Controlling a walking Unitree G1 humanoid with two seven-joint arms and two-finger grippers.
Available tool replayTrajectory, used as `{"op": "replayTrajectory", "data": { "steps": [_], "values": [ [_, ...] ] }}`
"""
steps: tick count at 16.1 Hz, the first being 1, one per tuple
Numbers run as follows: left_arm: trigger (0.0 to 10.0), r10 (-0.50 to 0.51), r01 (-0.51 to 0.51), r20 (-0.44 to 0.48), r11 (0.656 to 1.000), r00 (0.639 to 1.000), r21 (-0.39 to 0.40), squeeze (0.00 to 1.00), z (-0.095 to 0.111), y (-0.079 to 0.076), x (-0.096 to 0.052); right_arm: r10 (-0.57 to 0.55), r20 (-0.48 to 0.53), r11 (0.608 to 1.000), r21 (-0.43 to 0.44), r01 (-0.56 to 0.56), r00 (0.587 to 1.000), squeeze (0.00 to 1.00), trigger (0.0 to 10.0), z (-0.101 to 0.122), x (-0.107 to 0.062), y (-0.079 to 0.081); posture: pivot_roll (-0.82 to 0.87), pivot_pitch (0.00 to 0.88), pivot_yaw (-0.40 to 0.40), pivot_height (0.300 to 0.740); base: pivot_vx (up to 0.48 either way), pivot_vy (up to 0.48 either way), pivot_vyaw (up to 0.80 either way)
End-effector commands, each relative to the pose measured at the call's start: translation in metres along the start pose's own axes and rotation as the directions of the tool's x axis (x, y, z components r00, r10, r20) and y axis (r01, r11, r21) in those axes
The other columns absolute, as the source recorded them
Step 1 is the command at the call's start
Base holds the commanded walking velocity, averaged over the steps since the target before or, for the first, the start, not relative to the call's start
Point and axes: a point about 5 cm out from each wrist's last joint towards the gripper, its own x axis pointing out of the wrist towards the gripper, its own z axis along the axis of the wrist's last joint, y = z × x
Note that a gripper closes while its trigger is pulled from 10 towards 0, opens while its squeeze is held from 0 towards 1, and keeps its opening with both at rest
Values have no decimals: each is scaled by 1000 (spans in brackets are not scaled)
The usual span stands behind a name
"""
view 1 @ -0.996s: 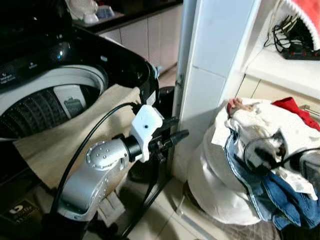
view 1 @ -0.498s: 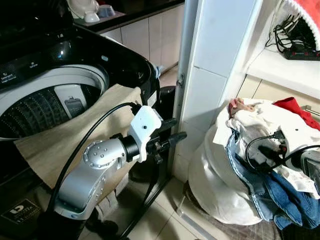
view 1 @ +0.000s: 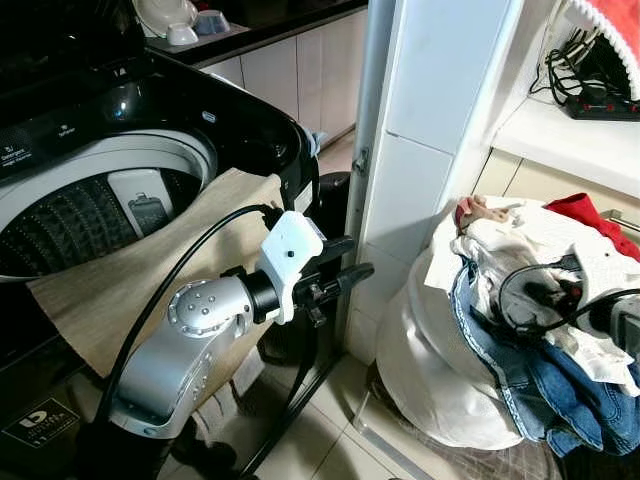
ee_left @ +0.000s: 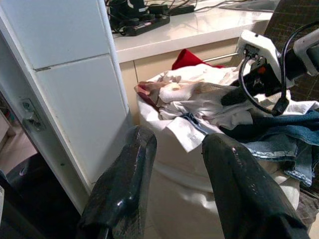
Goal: Clothes washing
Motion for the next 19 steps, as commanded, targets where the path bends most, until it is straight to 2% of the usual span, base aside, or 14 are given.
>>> {"op": "replayTrajectory", "data": {
  "steps": [1, 4, 6, 9, 11, 13, 14, 15, 17, 18, 19],
  "values": [
    [10000, -13, 13, 4, 1000, 1000, 24, 0, 4, 1, 4, 4, 25, 1000, 13, -4, 1000, 0, 0, 4, -3, -2, -120, 0, 29, 740, 0, 0, 0],
    [10000, -6, 6, 4, 1000, 1000, 27, 0, 4, 1, 4, 5, 86, 997, 74, -11, 996, 0, 0, 13, -10, -8, -118, 0, 29, 740, 0, 0, 0],
    [10000, 33, -33, -3, 999, 999, 30, 0, 3, 4, 5, 36, 180, 992, 113, -57, 983, 0, 0, 33, -22, -9, -118, 0, 28, 740, 0, 0, 0],
    [10000, 79, -80, 15, 996, 997, 49, 0, 7, 10, 9, 89, 322, 985, 109, -130, 942, 0, 0, 67, -46, -8, -123, 0, 29, 740, 0, 0, 0],
    [10000, 176, -180, 74, 982, 982, 55, 0, 18, 22, 12, 178, 480, 956, 122, -266, 859, 0, 0, 100, -71, 2, -127, 0, 31, 740, 0, 0, 0],
    [10000, 190, -196, 118, 980, 975, 44, 0, 26, 27, 15, 253, 554, 932, 79, -353, 793, 0, 0, 116, -87, 14, -133, 0, 33, 740, 0, 0, 0],
    [10000, 187, -194, 123, 980, 975, 49, 0, 26, 27, 15, 258, 567, 929, 76, -362, 782, 0, 0, 119, -90, 15, -133, 0, 33, 740, 0, 0, 0],
    [10000, 164, -173, 148, 984, 975, 47, 0, 31, 25, 21, 331, 684, 874, 39, -485, 650, 0, 0, 146, -106, 34, -139, 0, 38, 740, 0, 0, 0],
    [10000, 170, -176, 209, 984, 963, 11, 0, 41, 25, 29, 421, 733, 799, -21, -601, 534, 0, 0, 165, -116, 57, -150, 0, 39, 740, 0, 0, 0],
    [10000, 183, -179, 248, 983, 951, -39, 0, 49, 27, 33, 460, 745, 756, -44, -653, 482, 0, 0, 172, -119, 70, -149, 0, 37, 740, 0, 0, 0],
    [10000, 193, -186, 283, 981, 939, -54, 173, 57, 29, 36, 487, 756, 720, -64, -691, 437, 0, 0, 178, -121, 80, -147, 0, 35, 740, 0, 0, 0]
  ]
}}
